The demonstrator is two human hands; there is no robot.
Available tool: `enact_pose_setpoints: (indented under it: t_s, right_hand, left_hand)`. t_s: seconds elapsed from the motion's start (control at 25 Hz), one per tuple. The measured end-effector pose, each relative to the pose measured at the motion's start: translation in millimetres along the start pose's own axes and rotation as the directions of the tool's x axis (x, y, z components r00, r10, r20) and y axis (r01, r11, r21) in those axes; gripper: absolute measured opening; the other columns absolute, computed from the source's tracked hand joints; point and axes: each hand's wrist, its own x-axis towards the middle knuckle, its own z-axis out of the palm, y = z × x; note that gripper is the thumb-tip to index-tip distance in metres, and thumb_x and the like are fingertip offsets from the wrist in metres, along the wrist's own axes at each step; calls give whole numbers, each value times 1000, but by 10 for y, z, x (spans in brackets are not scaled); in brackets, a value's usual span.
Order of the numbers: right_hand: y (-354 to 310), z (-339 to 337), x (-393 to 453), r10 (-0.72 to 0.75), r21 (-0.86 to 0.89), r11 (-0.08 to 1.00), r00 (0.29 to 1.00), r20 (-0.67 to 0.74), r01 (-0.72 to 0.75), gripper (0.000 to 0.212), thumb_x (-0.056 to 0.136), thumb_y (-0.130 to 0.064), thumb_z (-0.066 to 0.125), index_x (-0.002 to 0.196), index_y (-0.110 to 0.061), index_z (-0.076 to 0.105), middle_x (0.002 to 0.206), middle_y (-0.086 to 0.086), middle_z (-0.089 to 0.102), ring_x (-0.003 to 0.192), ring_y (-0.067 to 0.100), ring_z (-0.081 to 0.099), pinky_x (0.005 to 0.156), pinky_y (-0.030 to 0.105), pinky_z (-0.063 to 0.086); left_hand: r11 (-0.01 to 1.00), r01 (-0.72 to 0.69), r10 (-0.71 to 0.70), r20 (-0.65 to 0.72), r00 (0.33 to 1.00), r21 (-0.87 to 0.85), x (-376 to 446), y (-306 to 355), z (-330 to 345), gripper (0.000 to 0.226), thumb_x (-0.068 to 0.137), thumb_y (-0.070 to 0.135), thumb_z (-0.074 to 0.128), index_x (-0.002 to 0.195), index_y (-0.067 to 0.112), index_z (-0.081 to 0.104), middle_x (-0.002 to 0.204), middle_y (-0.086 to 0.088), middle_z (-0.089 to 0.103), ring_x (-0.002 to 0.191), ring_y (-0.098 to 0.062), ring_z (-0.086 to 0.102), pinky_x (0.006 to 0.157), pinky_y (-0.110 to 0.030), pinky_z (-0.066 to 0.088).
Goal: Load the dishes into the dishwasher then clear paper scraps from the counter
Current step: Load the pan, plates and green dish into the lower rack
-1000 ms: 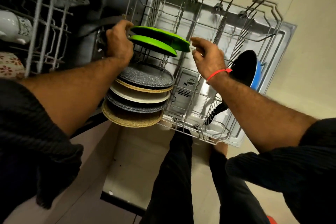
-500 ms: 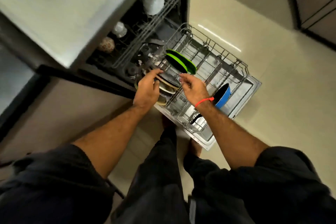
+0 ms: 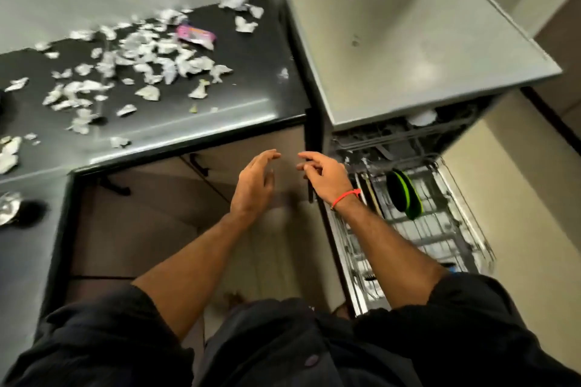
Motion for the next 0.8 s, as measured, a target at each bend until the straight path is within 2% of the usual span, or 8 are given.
enact_pose_setpoints:
  t_s: [0.08, 0.16, 0.24, 0.32, 0.4, 0.52, 0.64, 0.8]
  right_hand:
    - [-387, 363, 160, -60, 4, 998, 996, 59, 59, 33, 92, -7, 52, 120, -19, 66, 96, -1, 76, 80, 2, 68, 94, 29, 53]
    - [-788, 819, 279, -104, 9, 995, 988, 112, 103, 32, 93, -8, 52, 119, -21, 65, 94, -3, 75, 76, 0, 68, 91, 25, 53]
    - [-1142, 1322, 391, -134, 35, 991, 977, 163, 130, 32, 93, -8, 52, 119, -21, 65, 93, -4, 75, 77, 6, 70, 86, 25, 55]
    - [-1490, 1865, 483, -162, 79, 986, 963, 217, 148, 31, 94, -6, 53, 120, -17, 65, 94, -2, 75, 78, 12, 71, 79, 24, 55]
    - [-1831, 2448, 545, -189, 121, 980, 940, 283, 161, 30, 94, -5, 53, 120, -14, 64, 95, 1, 75, 77, 15, 71, 74, 20, 52]
    - [-2208, 3186, 589, -215, 146, 974, 907, 363, 173, 29, 95, -7, 53, 121, -15, 64, 97, 2, 75, 76, 14, 70, 71, 22, 54]
    - [-2499, 3862, 584, -227, 135, 973, 872, 434, 186, 30, 95, -6, 53, 121, -15, 64, 99, 3, 75, 73, 13, 69, 66, 20, 53]
    - [-2787, 4540, 582, -232, 106, 973, 842, 486, 206, 29, 94, -3, 52, 119, -14, 64, 97, 3, 74, 72, 14, 68, 60, 16, 48]
  left_hand:
    - [999, 42, -42, -95, 995, -4, -44, -303, -450, 45, 87, -4, 56, 129, 10, 62, 134, -5, 62, 125, -18, 58, 111, -29, 41]
    - [994, 109, -109, -197, 974, -12, -135, -617, -935, 45, 88, -5, 56, 130, 10, 62, 134, -5, 62, 124, -16, 57, 110, -23, 41]
    - [988, 152, -151, -287, 946, -18, -258, -936, -1403, 46, 85, -7, 55, 128, 8, 63, 132, -5, 63, 123, -15, 57, 110, -16, 37]
    - [984, 179, -174, -368, 914, -19, -419, -1274, -1873, 46, 84, -7, 54, 127, 7, 63, 130, -6, 64, 122, -16, 58, 111, -23, 40]
    - [972, 235, -222, -462, 859, -29, -607, -1654, -2354, 43, 86, -7, 57, 126, 8, 64, 129, -6, 64, 120, -16, 59, 109, -23, 41]
    - [945, 325, -297, -545, 784, -48, -905, -2115, -2923, 42, 86, -6, 58, 124, 11, 64, 128, -3, 63, 119, -11, 57, 108, -17, 39]
    - [920, 389, -340, -606, 719, -55, -1211, -2534, -3409, 40, 87, -4, 57, 122, 13, 65, 126, -3, 65, 118, -15, 58, 108, -22, 40]
    - [885, 447, -412, -671, 616, -133, -1481, -2909, -3871, 40, 86, -6, 60, 121, 12, 65, 124, -2, 66, 112, -17, 61, 101, -29, 47]
